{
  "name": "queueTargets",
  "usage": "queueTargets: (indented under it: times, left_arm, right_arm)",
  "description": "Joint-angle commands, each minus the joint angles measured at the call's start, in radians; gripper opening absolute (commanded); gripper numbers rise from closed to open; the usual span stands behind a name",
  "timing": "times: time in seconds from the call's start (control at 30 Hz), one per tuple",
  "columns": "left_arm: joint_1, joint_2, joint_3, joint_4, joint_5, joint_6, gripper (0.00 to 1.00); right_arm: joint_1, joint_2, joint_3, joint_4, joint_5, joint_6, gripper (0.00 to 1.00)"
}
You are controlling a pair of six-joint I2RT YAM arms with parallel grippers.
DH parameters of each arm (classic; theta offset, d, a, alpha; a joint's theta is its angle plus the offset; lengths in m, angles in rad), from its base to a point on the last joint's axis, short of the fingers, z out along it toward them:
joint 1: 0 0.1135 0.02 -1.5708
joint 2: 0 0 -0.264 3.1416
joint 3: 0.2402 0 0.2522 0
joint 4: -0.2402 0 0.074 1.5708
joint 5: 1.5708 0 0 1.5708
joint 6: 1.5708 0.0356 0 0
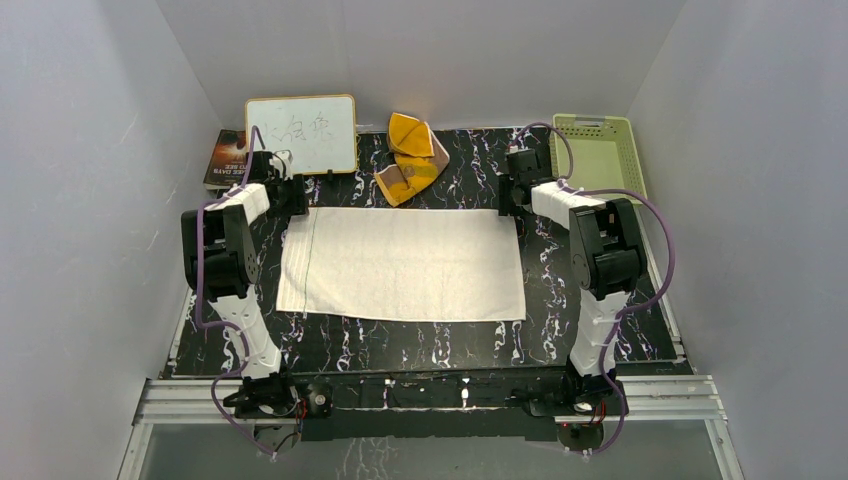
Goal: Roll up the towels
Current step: Fold the towel at the center of the board.
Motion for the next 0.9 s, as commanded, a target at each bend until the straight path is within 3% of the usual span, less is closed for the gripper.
queueTargets:
  times: [0.0, 0.17, 0.33, 0.43, 0.53, 0.67, 0.87]
  left_arm:
    - [-0.003, 0.008, 0.005, 0.005, -0.011, 0.020, 0.56]
    - [-0.006, 0.029, 0.008, -0.008, -0.035, 0.029, 0.54]
    - [-0.005, 0.041, 0.006, -0.033, -0.085, 0.036, 0.39]
    - [-0.006, 0.041, -0.001, -0.035, -0.090, 0.034, 0.19]
    - [-0.005, 0.048, -0.004, -0.044, -0.077, 0.035, 0.00]
    - [-0.006, 0.030, -0.028, -0.034, -0.057, 0.031, 0.00]
    - [0.014, -0.039, -0.038, -0.004, 0.009, -0.020, 0.00]
  right_arm:
    - [-0.001, 0.002, 0.027, 0.009, -0.029, -0.024, 0.48]
    - [0.002, 0.038, 0.031, -0.012, -0.040, -0.030, 0.49]
    - [0.002, 0.053, 0.027, -0.025, -0.017, -0.030, 0.47]
    - [0.001, 0.071, 0.038, -0.045, -0.017, -0.030, 0.39]
    - [-0.001, 0.084, 0.042, -0.058, -0.040, -0.028, 0.23]
    - [-0.018, 0.084, 0.037, -0.054, -0.103, -0.004, 0.00]
    - [-0.031, 0.044, 0.041, -0.054, -0.134, 0.005, 0.00]
